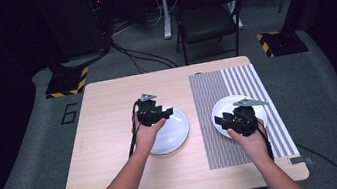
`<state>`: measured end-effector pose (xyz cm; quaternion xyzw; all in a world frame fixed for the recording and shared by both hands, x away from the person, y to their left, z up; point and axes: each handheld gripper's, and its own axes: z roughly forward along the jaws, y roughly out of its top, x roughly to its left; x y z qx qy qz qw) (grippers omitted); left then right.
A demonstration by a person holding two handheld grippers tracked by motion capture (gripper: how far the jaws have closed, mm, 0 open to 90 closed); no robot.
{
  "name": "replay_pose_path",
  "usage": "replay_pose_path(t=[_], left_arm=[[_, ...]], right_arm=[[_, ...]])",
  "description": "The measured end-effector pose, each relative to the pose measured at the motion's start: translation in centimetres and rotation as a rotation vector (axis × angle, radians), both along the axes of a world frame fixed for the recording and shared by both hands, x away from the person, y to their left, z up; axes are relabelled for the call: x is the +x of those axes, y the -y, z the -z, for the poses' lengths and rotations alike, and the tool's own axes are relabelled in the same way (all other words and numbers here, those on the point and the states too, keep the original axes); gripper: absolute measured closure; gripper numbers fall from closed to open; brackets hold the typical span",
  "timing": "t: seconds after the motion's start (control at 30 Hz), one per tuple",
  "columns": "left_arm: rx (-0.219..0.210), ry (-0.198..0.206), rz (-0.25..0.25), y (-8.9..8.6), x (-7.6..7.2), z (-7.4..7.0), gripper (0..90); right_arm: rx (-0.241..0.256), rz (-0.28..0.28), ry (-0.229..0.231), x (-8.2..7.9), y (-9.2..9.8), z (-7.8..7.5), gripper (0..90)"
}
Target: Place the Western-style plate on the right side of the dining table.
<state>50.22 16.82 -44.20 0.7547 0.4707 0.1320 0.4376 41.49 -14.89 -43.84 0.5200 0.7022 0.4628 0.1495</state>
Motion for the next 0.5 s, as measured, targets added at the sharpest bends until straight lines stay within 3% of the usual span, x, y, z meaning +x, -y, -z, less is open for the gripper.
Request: replay_pose_path(t=[0.3, 0.5], left_arm=[[-0.003, 0.019, -0.063, -4.9, -1.6, -0.4, 45.8], [0.006, 0.012, -0.110, -7.9, -2.4, 0.2, 45.3]], right_arm=[[-0.002, -0.077, -0.021, 0.2, -1.8, -0.1, 53.4], [-0.011, -0.096, -0.022, -0.1, -2.4, 0.1, 51.6]])
